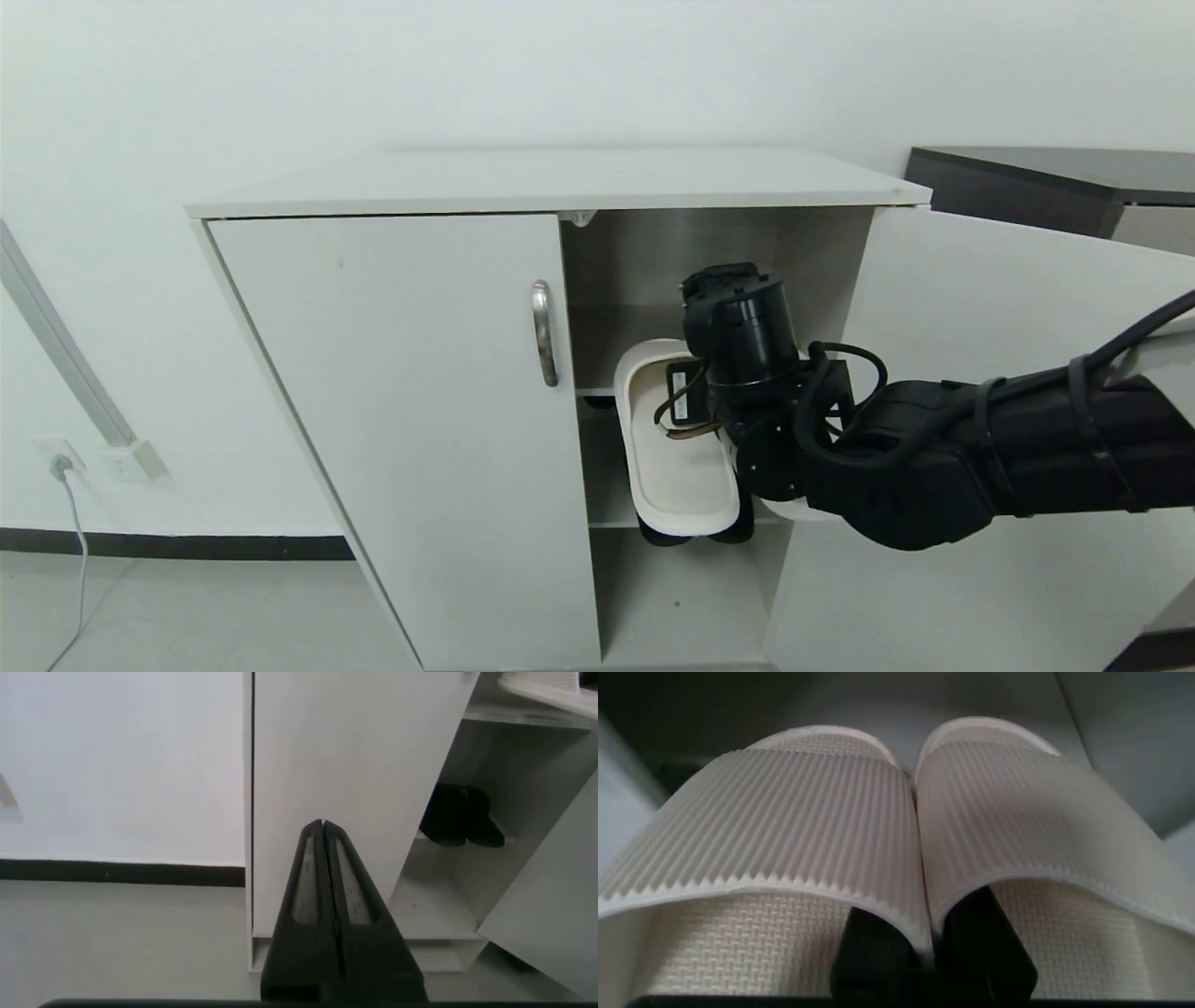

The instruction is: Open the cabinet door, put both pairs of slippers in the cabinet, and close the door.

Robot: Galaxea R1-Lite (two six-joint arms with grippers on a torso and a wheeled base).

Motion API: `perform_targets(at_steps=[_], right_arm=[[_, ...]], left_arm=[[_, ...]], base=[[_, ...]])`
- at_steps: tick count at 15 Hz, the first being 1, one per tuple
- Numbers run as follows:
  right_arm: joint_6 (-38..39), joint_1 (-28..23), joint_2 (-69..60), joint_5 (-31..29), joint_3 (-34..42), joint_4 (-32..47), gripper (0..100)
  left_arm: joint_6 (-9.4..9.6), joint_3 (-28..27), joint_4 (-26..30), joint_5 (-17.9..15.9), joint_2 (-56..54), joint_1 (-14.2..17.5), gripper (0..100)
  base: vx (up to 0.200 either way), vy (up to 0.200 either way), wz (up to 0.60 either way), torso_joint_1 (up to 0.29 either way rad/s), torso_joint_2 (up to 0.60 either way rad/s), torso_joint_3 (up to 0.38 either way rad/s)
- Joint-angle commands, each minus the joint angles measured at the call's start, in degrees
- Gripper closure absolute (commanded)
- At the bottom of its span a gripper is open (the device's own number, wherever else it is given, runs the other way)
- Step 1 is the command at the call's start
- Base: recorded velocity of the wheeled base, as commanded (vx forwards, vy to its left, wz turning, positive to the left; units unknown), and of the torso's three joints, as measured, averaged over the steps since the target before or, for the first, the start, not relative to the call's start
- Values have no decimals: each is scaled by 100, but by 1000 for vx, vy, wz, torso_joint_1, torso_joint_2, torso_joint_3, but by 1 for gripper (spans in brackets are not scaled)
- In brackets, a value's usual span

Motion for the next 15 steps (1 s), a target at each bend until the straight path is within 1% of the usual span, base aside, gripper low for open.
perform_targets(at_steps=[1,3,6,8,11,15], right_arm=[[4,5,9,8,72,-30,100],[-22,-4,35,17,169,-144,100],[-31,-83,273,96,55,-267,100],[-49,-232,484,228,-244,-328,100],[-66,-479,809,360,-824,-188,100],[-66,-575,1099,430,-1624,436,100]], left_arm=[[-9,1,-3,1,-1,6,100],[0,1,-3,1,-1,-2,100],[0,1,-3,1,-1,-2,100],[0,1,-3,1,-1,6,100],[0,1,-3,1,-10,6,100],[0,1,-3,1,-1,-2,100]], base=[[0,0,0,0,0,0],[0,0,0,0,0,0],[0,0,0,0,0,0],[0,0,0,0,0,0],[0,0,0,0,0,0],[0,0,0,0,0,0]])
